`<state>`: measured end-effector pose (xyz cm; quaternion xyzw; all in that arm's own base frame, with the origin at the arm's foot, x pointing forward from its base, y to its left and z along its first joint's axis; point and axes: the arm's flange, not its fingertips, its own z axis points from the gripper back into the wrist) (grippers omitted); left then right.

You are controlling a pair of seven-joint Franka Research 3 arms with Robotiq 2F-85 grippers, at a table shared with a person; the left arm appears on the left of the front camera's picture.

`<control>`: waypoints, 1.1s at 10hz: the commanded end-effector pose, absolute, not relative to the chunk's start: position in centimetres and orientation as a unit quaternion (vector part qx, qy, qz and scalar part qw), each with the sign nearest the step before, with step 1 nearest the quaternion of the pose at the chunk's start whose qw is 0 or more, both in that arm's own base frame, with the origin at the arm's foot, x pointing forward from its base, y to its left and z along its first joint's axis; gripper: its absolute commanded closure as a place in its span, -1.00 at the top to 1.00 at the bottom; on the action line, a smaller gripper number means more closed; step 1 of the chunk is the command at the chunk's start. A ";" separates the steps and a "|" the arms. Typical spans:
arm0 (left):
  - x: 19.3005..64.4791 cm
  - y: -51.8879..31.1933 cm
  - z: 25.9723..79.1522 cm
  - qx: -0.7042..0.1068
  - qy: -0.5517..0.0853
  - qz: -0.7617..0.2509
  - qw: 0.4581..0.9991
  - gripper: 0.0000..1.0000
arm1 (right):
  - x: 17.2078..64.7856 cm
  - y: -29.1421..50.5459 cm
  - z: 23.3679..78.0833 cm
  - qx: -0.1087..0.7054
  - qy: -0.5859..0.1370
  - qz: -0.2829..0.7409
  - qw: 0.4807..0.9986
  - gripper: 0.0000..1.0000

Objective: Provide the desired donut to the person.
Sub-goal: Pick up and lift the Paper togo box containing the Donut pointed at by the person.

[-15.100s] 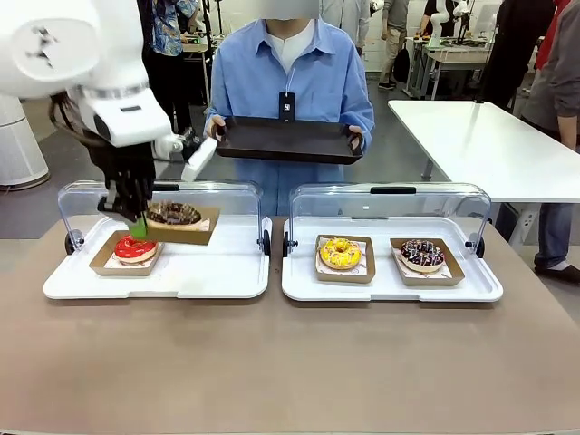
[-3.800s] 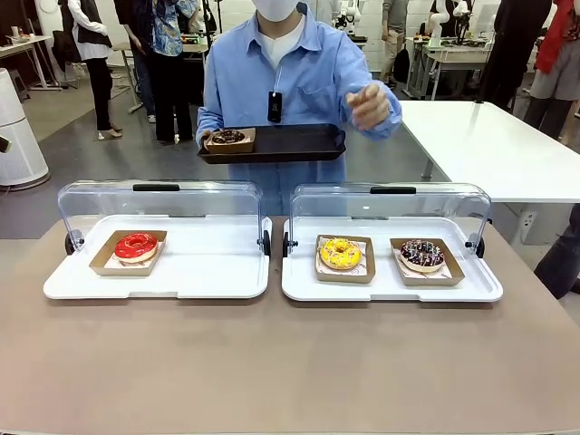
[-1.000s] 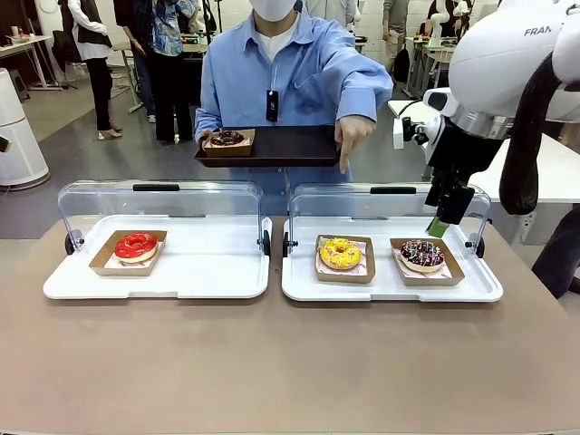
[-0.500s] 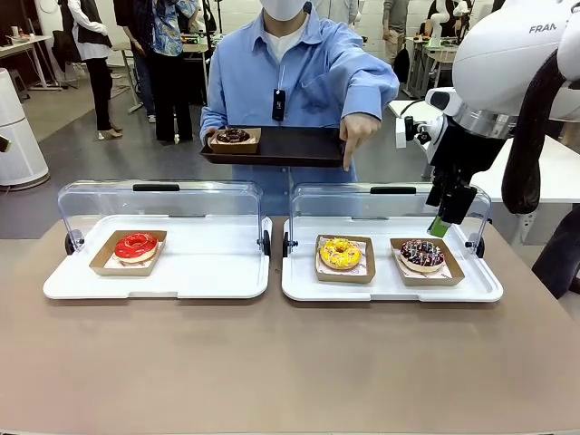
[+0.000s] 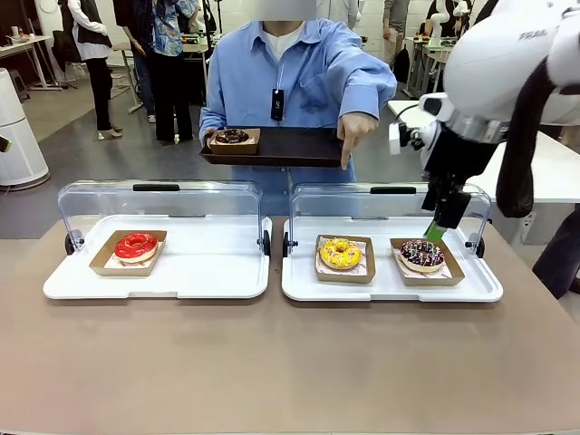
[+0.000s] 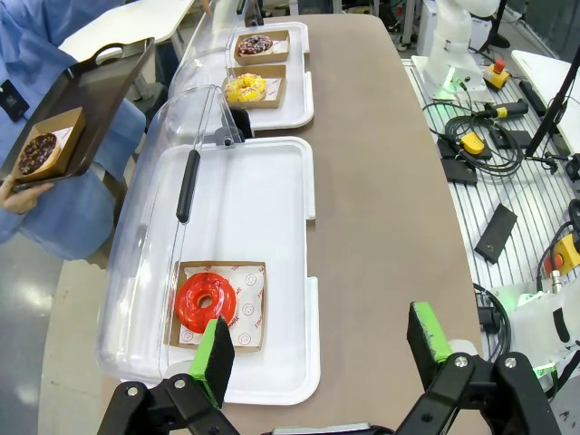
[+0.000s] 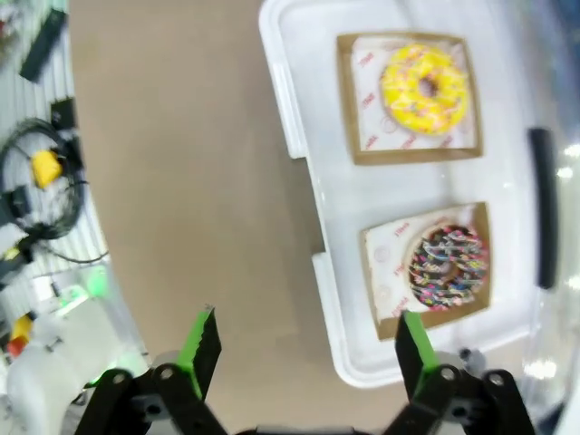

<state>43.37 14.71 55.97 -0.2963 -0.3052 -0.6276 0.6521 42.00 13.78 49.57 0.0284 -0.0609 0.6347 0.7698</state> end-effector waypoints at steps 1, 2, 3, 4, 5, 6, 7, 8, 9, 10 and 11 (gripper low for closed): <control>43.3 14.7 56.1 -0.296 -0.311 -0.624 0.653 1.00 | 44.6 18.6 47.3 0.007 -0.017 0.652 0.758 1.00; 43.3 14.7 56.1 -0.296 -0.311 -0.624 0.653 1.00 | 45.3 20.0 46.2 0.009 -0.007 0.658 0.753 1.00; 43.3 14.7 56.1 -0.296 -0.311 -0.624 0.653 1.00 | 46.1 20.8 45.4 0.021 -0.009 0.667 0.745 1.00; 43.3 14.7 56.1 -0.296 -0.311 -0.624 0.653 1.00 | 46.9 21.5 44.6 0.031 -0.019 0.673 0.738 1.00; 43.3 14.7 56.1 -0.296 -0.311 -0.624 0.653 1.00 | 47.9 22.1 43.7 0.036 -0.024 0.670 0.741 1.00; 43.3 14.7 56.1 -0.296 -0.311 -0.624 0.653 1.00 | 48.4 22.4 43.2 0.036 -0.024 0.666 0.745 1.00; 43.3 14.7 56.1 -0.296 -0.311 -0.624 0.653 1.00 | 48.4 22.7 43.1 0.027 -0.019 0.656 0.754 1.00; 43.3 14.7 56.1 -0.296 -0.311 -0.624 0.653 1.00 | 47.6 22.3 43.2 0.038 -0.016 0.671 0.741 1.00; 43.3 14.7 56.1 -0.296 -0.311 -0.624 0.653 1.00 | 47.6 22.3 43.2 0.038 -0.016 0.671 0.741 1.00; 43.3 14.7 56.1 -0.296 -0.311 -0.624 0.653 1.00 | 47.6 22.3 43.2 0.038 -0.016 0.671 0.741 1.00; 43.3 14.7 56.1 -0.296 -0.311 -0.624 0.653 1.00 | 47.6 22.3 43.2 0.038 -0.016 0.671 0.741 1.00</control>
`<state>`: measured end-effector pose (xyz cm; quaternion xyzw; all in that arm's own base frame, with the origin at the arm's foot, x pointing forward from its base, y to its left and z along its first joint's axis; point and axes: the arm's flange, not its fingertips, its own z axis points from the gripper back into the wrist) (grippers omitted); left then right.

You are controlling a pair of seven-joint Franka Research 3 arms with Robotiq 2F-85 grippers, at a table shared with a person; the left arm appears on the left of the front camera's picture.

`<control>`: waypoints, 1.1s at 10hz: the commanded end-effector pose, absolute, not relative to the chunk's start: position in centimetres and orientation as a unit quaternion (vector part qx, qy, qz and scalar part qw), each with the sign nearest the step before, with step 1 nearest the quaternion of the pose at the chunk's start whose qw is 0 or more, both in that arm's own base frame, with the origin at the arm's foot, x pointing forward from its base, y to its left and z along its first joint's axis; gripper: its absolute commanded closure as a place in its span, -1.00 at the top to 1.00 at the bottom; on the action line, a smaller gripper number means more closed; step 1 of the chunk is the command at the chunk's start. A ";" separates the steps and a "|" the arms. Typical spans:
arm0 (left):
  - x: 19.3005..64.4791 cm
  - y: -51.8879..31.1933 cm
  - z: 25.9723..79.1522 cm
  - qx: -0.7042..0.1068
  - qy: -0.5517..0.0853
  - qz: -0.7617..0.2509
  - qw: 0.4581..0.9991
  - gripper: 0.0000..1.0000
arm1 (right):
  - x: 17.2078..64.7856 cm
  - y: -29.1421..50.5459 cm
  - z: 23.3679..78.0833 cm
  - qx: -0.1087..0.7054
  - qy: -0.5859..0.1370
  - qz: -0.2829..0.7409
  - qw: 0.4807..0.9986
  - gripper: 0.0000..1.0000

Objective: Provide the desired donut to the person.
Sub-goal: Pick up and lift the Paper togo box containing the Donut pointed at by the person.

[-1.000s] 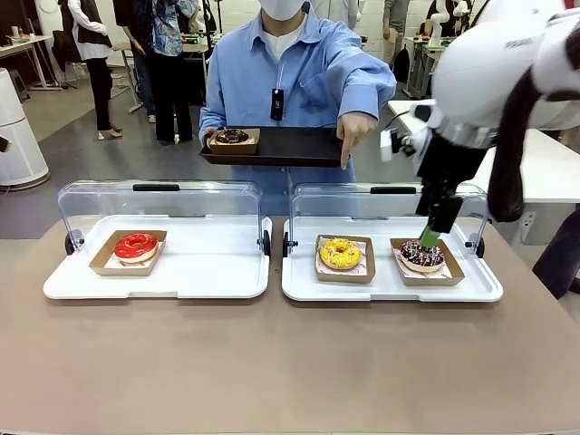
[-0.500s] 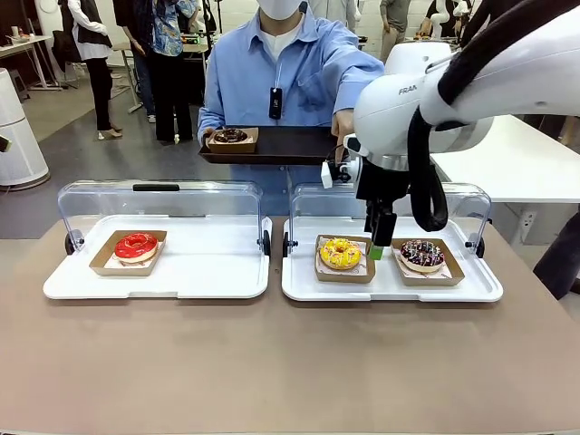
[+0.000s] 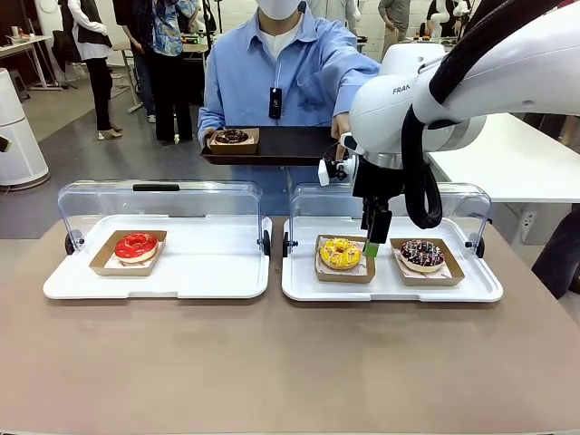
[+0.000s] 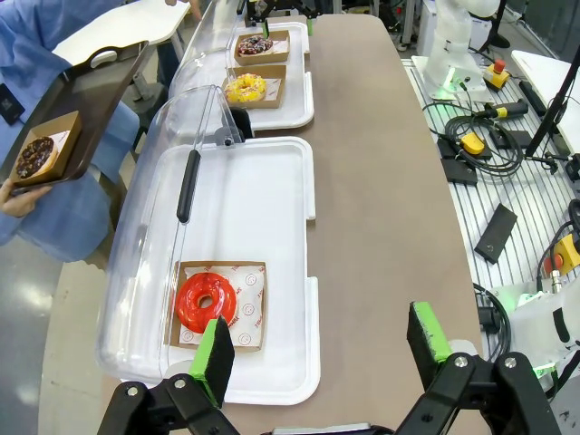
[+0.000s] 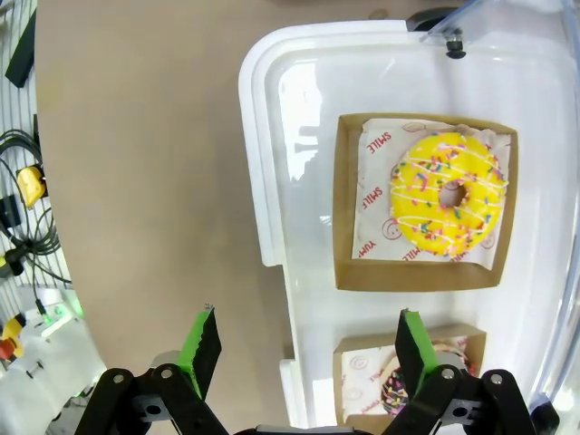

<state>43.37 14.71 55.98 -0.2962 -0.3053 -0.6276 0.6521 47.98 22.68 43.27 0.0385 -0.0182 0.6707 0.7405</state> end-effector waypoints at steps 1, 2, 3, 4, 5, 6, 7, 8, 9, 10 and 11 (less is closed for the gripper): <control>43.3 14.7 56.1 -0.296 -0.311 -0.624 0.653 1.00 | 48.0 22.6 43.2 0.039 -0.018 0.670 0.741 1.00; 43.3 14.7 56.1 -0.296 -0.311 -0.624 0.653 1.00 | 48.4 22.7 42.0 0.020 -0.021 0.665 0.746 1.00; 43.3 14.7 56.1 -0.296 -0.311 -0.624 0.653 1.00 | 48.6 23.0 41.0 0.005 -0.024 0.656 0.755 1.00; 43.3 14.7 56.1 -0.296 -0.311 -0.624 0.653 1.00 | 48.7 23.3 40.1 -0.009 -0.026 0.645 0.764 1.00; 43.3 14.7 56.1 -0.296 -0.311 -0.624 0.653 1.00 | 48.7 23.7 39.3 -0.012 -0.026 0.644 0.765 1.00; 43.3 14.7 56.1 -0.296 -0.311 -0.624 0.653 1.00 | 48.9 23.9 38.5 -0.008 -0.021 0.645 0.764 1.00; 43.3 14.7 56.1 -0.296 -0.311 -0.624 0.653 1.00 | 49.1 23.9 37.7 -0.003 -0.019 0.649 0.760 1.00; 43.3 14.7 56.1 -0.296 -0.311 -0.624 0.653 1.00 | 49.2 23.7 36.9 0.005 -0.014 0.654 0.756 1.00; 43.3 14.7 56.1 -0.296 -0.311 -0.624 0.653 1.00 | 49.3 23.5 36.4 0.012 -0.007 0.660 0.752 1.00; 43.3 14.7 56.1 -0.296 -0.311 -0.624 0.653 1.00 | 49.4 23.2 36.0 0.013 -0.003 0.657 0.754 1.00; 43.3 14.7 56.1 -0.296 -0.311 -0.624 0.653 1.00 | 49.4 22.8 35.6 0.012 0.002 0.652 0.758 1.00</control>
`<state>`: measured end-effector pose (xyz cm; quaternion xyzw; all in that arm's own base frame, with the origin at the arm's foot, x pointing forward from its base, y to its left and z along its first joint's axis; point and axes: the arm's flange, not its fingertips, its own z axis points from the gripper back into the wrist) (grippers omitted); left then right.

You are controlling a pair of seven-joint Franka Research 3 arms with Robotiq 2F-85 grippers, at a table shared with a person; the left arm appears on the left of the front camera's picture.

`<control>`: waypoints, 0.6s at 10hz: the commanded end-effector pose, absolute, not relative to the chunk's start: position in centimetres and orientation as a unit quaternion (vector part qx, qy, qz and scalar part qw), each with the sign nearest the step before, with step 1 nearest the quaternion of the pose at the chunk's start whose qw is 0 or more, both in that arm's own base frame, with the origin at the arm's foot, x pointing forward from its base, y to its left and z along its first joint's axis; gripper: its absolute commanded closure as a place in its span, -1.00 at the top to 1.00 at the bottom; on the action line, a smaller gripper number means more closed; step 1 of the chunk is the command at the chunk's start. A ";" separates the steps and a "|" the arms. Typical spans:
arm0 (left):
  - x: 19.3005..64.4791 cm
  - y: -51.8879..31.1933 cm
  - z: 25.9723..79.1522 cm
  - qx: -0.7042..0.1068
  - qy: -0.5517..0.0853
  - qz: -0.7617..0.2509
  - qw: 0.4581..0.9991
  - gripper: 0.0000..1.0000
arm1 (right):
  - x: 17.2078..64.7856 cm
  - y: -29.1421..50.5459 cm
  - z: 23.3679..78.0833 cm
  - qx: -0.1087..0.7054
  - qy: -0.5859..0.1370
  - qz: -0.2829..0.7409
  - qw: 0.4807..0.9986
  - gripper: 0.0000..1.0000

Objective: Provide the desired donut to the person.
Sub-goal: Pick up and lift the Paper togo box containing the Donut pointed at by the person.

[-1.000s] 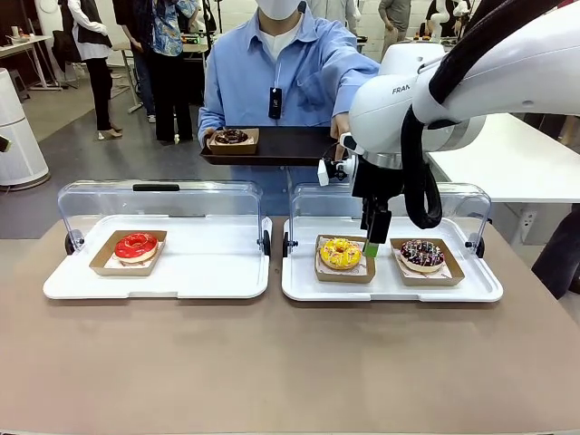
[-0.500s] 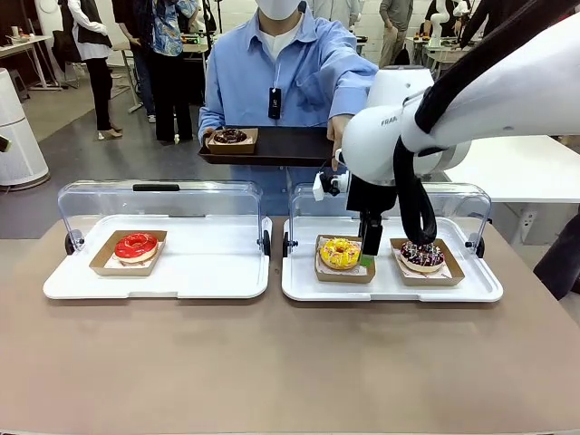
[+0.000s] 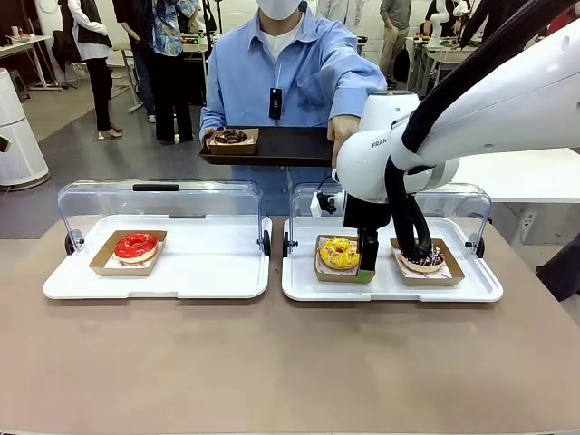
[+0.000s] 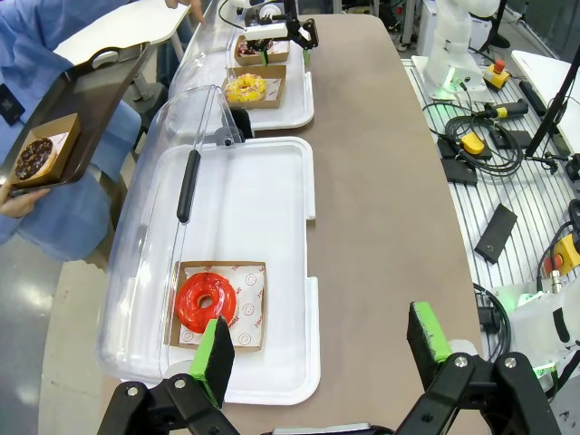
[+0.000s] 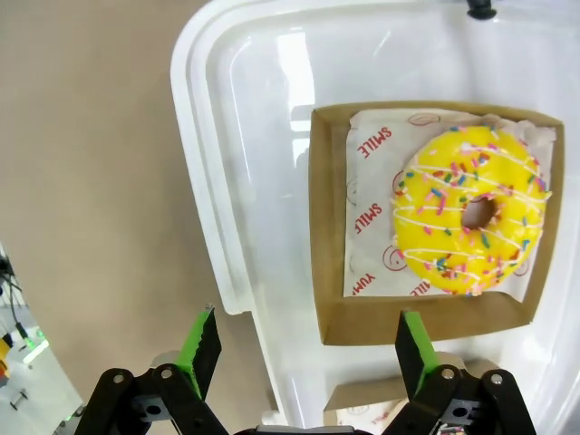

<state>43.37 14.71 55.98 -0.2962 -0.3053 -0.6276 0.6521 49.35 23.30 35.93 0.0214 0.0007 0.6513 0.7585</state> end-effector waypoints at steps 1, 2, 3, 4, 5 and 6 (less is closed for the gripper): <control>43.3 14.7 56.1 -0.296 -0.311 -0.624 0.653 1.00 | 49.7 22.3 35.2 0.013 0.003 0.648 0.761 1.00; 43.3 14.7 56.1 -0.296 -0.311 -0.624 0.653 1.00 | 50.0 22.0 34.8 0.018 0.001 0.647 0.762 1.00; 43.3 14.7 56.1 -0.296 -0.311 -0.624 0.653 1.00 | 50.2 21.8 34.4 0.019 -0.001 0.649 0.760 1.00; 43.3 14.7 56.1 -0.296 -0.311 -0.624 0.653 1.00 | 50.6 21.9 34.1 0.020 -0.002 0.655 0.755 1.00; 43.3 14.7 56.1 -0.296 -0.311 -0.624 0.653 1.00 | 50.7 22.2 33.7 0.020 0.002 0.662 0.749 1.00; 43.3 14.7 56.1 -0.296 -0.311 -0.624 0.653 1.00 | 50.8 22.6 33.3 0.016 0.009 0.670 0.742 1.00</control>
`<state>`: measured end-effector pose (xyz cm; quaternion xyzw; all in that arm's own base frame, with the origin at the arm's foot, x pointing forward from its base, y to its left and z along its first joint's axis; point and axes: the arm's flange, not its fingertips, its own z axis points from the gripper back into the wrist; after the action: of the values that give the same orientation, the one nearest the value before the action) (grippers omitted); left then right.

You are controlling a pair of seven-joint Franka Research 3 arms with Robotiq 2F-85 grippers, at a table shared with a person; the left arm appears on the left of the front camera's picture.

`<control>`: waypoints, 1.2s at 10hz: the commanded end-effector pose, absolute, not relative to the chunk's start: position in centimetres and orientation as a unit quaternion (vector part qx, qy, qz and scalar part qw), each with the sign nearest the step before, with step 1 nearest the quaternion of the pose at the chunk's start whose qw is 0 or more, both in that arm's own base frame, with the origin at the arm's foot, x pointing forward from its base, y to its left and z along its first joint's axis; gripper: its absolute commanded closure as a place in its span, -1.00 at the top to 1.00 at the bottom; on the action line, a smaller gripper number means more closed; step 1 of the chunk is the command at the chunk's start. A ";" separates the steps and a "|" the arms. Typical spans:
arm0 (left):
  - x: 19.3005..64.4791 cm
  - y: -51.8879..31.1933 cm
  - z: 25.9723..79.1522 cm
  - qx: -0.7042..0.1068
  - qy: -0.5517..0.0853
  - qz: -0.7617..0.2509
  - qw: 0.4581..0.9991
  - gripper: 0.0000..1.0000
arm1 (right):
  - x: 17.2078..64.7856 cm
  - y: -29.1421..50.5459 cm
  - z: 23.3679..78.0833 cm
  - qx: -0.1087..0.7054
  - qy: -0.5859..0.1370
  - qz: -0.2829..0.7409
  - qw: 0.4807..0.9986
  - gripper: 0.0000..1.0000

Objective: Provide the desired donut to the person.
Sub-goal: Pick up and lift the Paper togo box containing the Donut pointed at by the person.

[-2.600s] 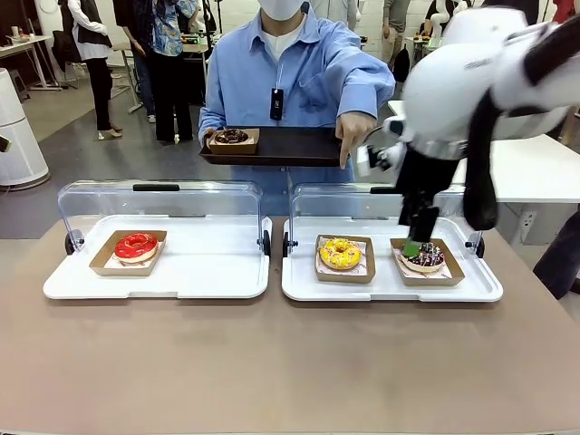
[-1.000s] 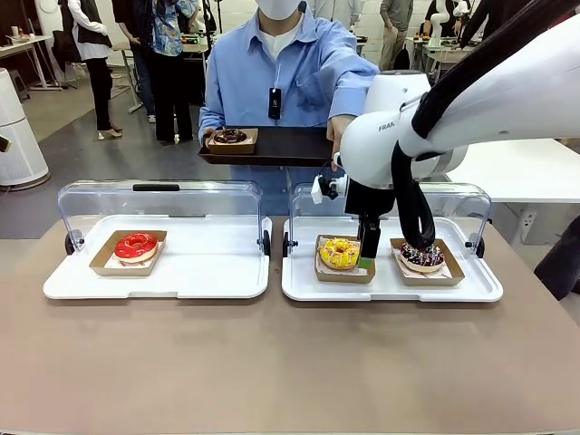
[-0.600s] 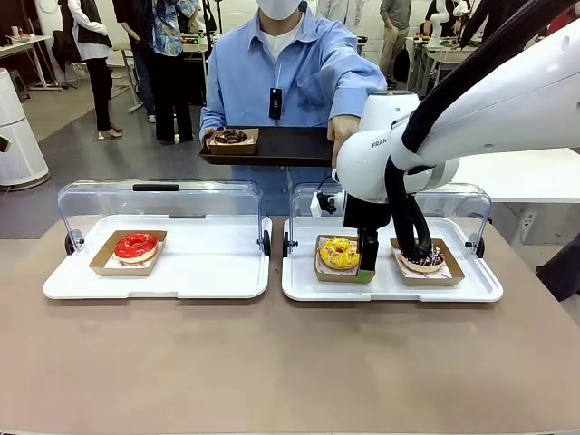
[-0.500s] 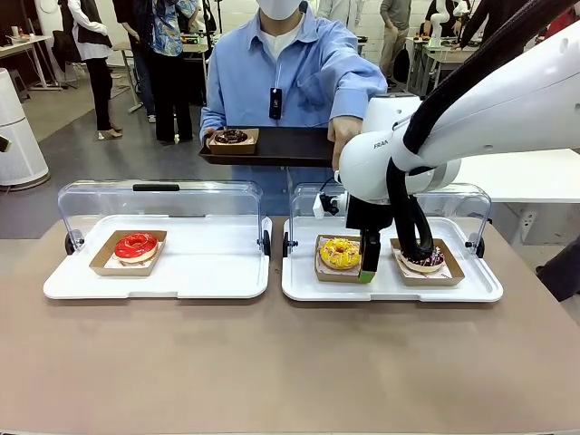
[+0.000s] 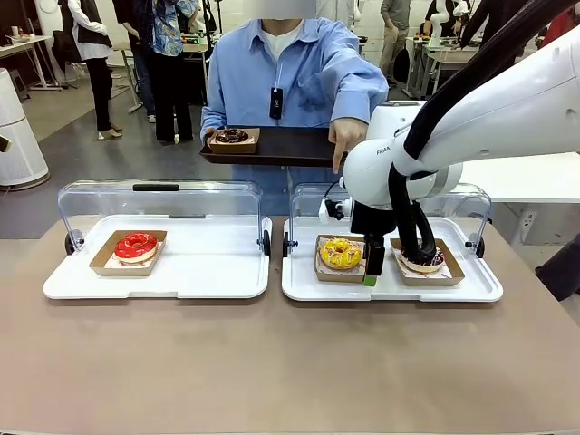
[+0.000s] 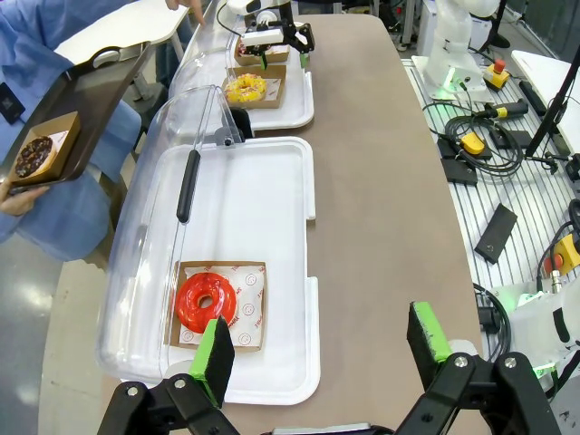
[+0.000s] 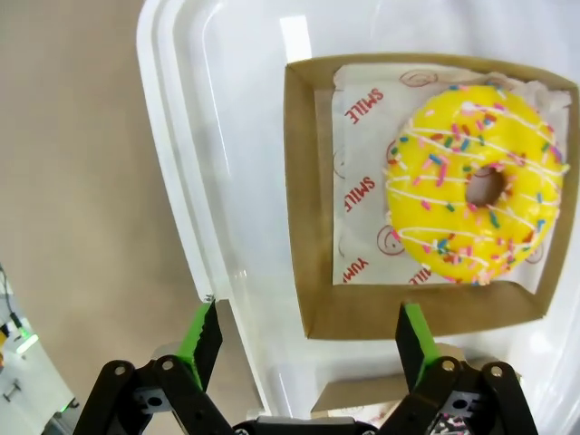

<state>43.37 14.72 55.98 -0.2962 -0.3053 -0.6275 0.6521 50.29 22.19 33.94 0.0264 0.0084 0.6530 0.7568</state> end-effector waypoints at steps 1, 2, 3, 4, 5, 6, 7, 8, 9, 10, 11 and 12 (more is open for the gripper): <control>43.3 14.7 56.1 -0.296 -0.311 -0.624 0.653 1.00 | 50.8 23.0 33.0 0.014 0.014 0.674 0.738 1.00; 43.3 14.7 56.1 -0.296 -0.311 -0.624 0.653 1.00 | 50.9 23.3 32.7 0.012 0.015 0.678 0.735 1.00; 43.3 14.7 56.1 -0.296 -0.311 -0.624 0.653 1.00 | 51.0 23.5 32.5 0.011 0.018 0.678 0.735 1.00; 43.3 14.7 56.1 -0.296 -0.311 -0.624 0.653 1.00 | 51.2 23.5 32.2 0.009 0.021 0.676 0.736 1.00; 43.3 14.7 56.1 -0.296 -0.311 -0.624 0.653 1.00 | 51.3 23.4 32.0 0.008 0.023 0.674 0.738 1.00; 43.3 14.7 56.1 -0.296 -0.311 -0.624 0.653 1.00 | 51.4 23.4 32.1 0.007 0.023 0.672 0.740 1.00; 43.3 14.7 56.1 -0.296 -0.311 -0.624 0.653 1.00 | 51.4 23.4 32.1 0.006 0.025 0.672 0.740 1.00; 43.3 14.7 56.1 -0.296 -0.311 -0.624 0.653 1.00 | 51.4 23.4 32.1 0.007 0.026 0.673 0.739 1.00; 43.3 14.7 56.1 -0.296 -0.311 -0.624 0.653 1.00 | 51.3 23.4 32.1 0.007 0.024 0.677 0.736 0.38; 43.3 14.7 56.1 -0.296 -0.311 -0.624 0.653 1.00 | 51.4 23.4 32.1 0.008 0.024 0.676 0.736 -0.15; 43.3 14.7 56.1 -0.296 -0.311 -0.624 0.653 1.00 | 51.3 23.4 32.1 0.009 0.023 0.676 0.736 -0.78; 43.3 14.7 56.1 -0.296 -0.311 -0.624 0.653 1.00 | 51.3 23.4 32.2 0.009 0.022 0.677 0.735 -1.00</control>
<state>43.37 14.71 55.98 -0.2962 -0.3053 -0.6275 0.6521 50.70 23.39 32.32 0.0206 0.0215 0.6728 0.7393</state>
